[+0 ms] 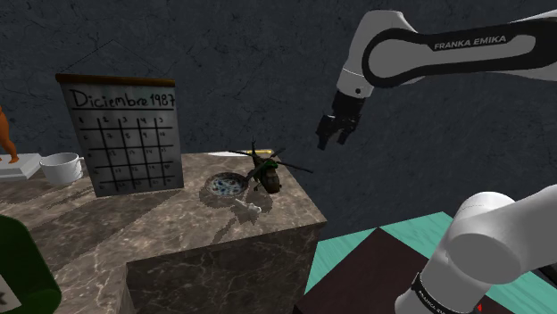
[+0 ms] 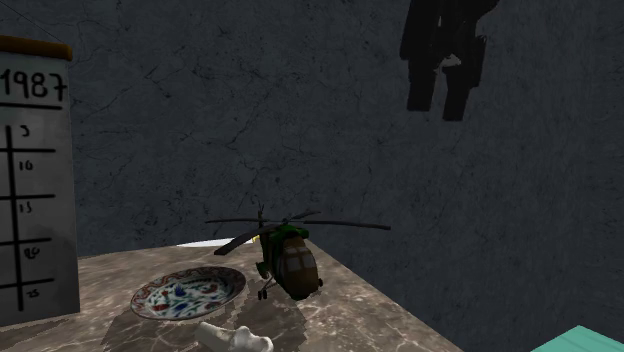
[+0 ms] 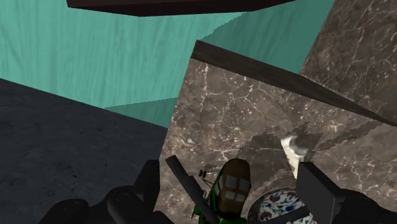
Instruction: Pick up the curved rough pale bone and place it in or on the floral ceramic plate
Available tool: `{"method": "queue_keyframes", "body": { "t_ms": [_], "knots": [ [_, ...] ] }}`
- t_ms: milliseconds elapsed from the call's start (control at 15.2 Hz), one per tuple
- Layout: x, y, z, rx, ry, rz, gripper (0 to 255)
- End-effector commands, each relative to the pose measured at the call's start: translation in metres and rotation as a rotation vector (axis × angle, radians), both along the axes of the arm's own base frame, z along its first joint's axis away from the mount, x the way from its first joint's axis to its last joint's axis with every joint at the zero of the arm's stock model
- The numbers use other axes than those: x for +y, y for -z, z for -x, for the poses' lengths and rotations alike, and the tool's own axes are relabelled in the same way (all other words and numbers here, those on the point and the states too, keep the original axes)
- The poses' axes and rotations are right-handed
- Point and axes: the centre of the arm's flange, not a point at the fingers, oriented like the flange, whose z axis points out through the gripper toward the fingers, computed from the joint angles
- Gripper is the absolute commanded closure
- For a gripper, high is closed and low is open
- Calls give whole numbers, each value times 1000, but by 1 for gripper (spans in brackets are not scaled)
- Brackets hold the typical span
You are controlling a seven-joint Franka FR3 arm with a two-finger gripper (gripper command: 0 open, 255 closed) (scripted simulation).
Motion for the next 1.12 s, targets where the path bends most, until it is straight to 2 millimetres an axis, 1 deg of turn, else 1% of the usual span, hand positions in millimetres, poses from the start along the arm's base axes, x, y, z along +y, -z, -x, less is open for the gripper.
{"method": "queue_keyframes", "body": {
  "t_ms": [0,1056],
  "knots": [
    [14,19,-10,-7,-10,5,0],
    [134,174,-92,-42,-92,50,0]
  ]
}}
